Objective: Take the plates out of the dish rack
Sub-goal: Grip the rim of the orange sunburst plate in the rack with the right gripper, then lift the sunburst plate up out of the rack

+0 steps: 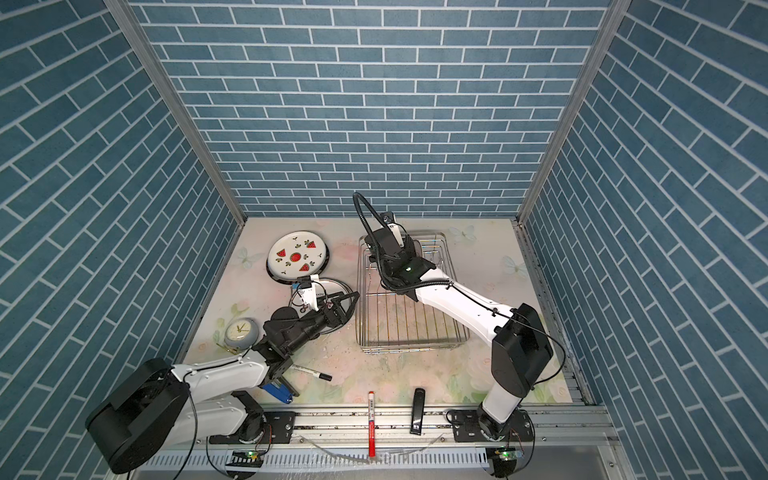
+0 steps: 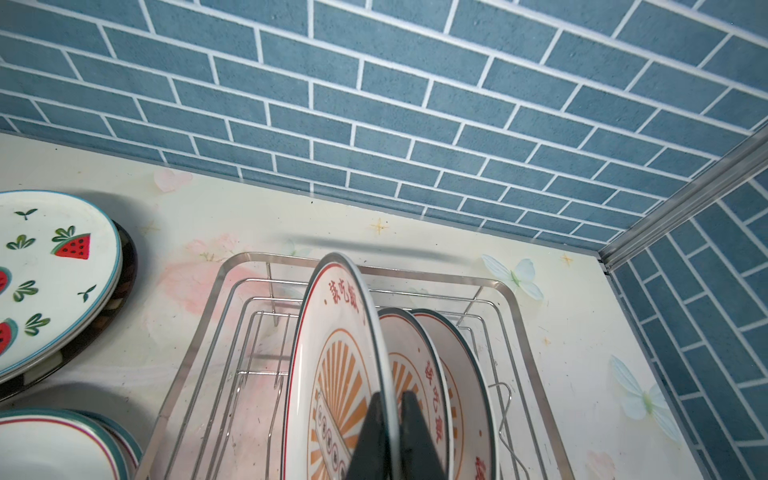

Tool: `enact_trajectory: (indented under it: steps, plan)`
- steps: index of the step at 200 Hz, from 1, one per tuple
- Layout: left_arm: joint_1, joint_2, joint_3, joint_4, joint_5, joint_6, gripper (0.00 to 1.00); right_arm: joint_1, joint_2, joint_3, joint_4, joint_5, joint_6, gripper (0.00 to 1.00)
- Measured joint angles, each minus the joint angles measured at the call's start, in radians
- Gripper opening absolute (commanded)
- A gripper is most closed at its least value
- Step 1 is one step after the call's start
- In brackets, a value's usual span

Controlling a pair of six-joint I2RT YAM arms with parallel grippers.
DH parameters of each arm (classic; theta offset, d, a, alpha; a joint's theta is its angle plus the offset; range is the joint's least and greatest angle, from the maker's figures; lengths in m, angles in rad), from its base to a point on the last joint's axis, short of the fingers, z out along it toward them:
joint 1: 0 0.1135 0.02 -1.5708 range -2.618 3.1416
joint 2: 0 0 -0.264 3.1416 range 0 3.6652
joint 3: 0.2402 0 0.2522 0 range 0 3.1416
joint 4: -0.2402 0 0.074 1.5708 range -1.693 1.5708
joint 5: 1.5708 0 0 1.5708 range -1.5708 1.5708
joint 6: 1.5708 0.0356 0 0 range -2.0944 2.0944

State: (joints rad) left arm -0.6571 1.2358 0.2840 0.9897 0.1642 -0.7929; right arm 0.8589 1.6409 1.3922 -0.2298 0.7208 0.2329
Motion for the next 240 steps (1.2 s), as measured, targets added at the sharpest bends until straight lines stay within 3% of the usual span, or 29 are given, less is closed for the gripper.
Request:
enact_trajectory:
  steps: [102, 156, 187, 213, 240]
  plan:
    - [-0.013, 0.068, 0.05, 0.038, 0.034, -0.018, 1.0, -0.01, -0.371, -0.332, 0.146, -0.195, -0.013, 0.0]
    - [-0.084, 0.005, 0.126, -0.103, -0.026, 0.058, 0.99, -0.167, -0.578, -0.497, 0.191, -0.5, 0.058, 0.0]
    - [-0.086, -0.106, 0.164, -0.285, -0.011, 0.125, 1.0, -0.268, -0.718, -0.652, 0.227, -0.655, 0.127, 0.0]
    - [-0.086, -0.184, 0.166, -0.315, 0.003, 0.148, 1.0, -0.317, -0.826, -0.731, 0.258, -0.79, 0.183, 0.0]
    - [-0.086, -0.161, 0.167, -0.317, 0.039, 0.148, 0.99, -0.361, -0.904, -0.776, 0.32, -0.903, 0.237, 0.0]
